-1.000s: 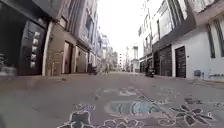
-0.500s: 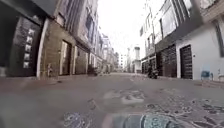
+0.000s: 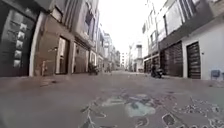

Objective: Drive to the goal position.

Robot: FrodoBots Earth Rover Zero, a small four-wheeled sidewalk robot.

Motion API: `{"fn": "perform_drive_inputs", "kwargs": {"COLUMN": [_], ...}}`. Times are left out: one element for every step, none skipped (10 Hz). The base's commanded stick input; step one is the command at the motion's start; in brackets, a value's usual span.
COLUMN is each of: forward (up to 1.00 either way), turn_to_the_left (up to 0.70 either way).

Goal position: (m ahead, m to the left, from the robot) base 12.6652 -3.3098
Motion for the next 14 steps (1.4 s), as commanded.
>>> {"fn": "perform_drive_inputs", "kwargs": {"forward": [1.0, 1.0, 1.0, 1.0, 1.0, 1.0, 1.0, 1.0, 1.0, 1.0, 1.0, 1.0, 1.0, 1.0], "turn_to_the_left": [-0.34, -0.34, -0.02, 0.06, 0.06, 0.06, 0.06, 0.06, 0.06, 0.06, 0.06, 0.06, 0.06, 0.06]}}
